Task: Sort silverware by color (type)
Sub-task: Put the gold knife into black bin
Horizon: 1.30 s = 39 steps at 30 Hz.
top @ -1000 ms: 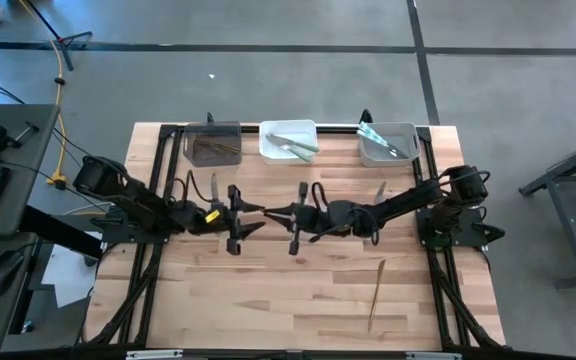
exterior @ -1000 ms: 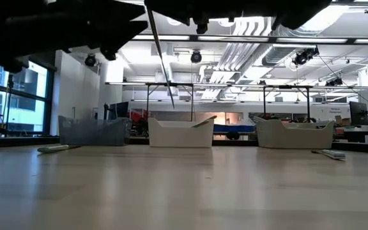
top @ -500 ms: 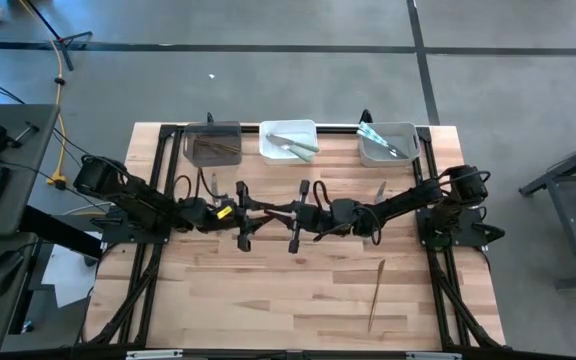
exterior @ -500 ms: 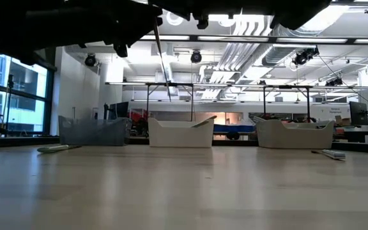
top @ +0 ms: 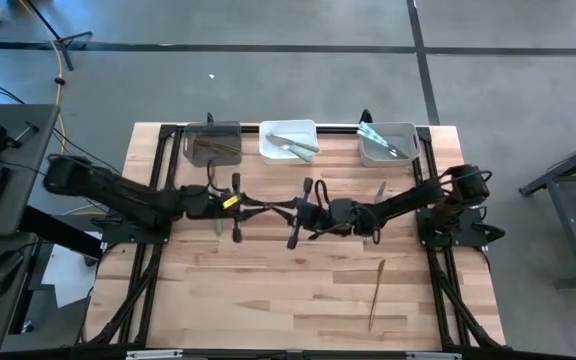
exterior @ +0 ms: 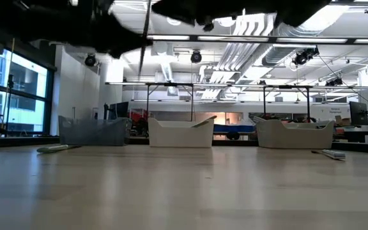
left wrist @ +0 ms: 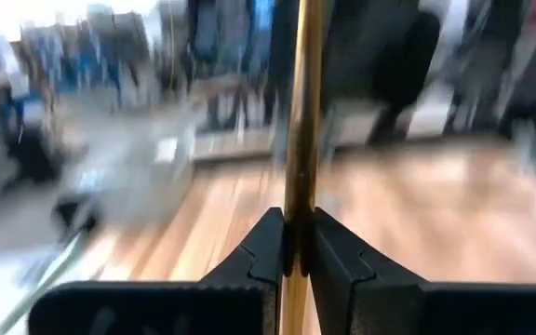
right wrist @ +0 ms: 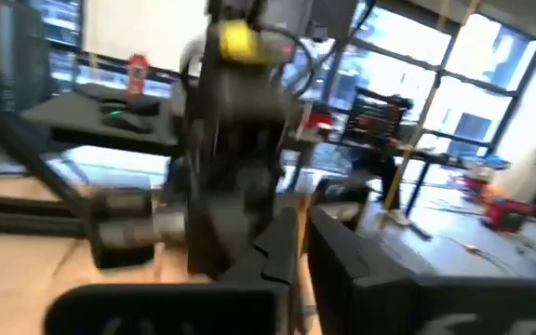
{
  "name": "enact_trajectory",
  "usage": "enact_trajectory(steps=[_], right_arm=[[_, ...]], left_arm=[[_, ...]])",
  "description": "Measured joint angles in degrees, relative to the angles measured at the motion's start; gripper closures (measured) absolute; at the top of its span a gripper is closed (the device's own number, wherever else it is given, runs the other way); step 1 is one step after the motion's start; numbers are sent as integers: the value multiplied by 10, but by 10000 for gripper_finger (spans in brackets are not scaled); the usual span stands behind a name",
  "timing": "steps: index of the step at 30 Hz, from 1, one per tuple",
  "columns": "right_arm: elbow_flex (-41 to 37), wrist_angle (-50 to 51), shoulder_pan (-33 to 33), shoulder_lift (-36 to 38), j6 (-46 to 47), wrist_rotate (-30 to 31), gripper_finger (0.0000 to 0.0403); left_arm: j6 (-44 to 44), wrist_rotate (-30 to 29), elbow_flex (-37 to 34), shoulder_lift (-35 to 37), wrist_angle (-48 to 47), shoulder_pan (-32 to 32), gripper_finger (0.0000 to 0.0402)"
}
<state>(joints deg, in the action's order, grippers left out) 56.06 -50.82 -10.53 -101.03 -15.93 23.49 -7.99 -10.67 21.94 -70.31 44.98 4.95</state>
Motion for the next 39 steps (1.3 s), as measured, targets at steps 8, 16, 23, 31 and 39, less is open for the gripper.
enact_trajectory(steps=[8,16,23,31,39], right_arm=[[1,108,-4,71,-12,66,323],[1,208,-26,107,-27,111,361],[1,243,-46,107,-32,113,392],[1,266,-50,107,-26,113,401],[1,275,-48,107,-34,113,402]], left_arm=[[-95,21,153,115,-630,-83,383],[-323,-6,290,83,-866,-182,383],[-499,-6,315,26,-864,-280,383],[-576,22,315,-49,-850,-393,383],[-597,86,315,-95,-832,-490,383]])
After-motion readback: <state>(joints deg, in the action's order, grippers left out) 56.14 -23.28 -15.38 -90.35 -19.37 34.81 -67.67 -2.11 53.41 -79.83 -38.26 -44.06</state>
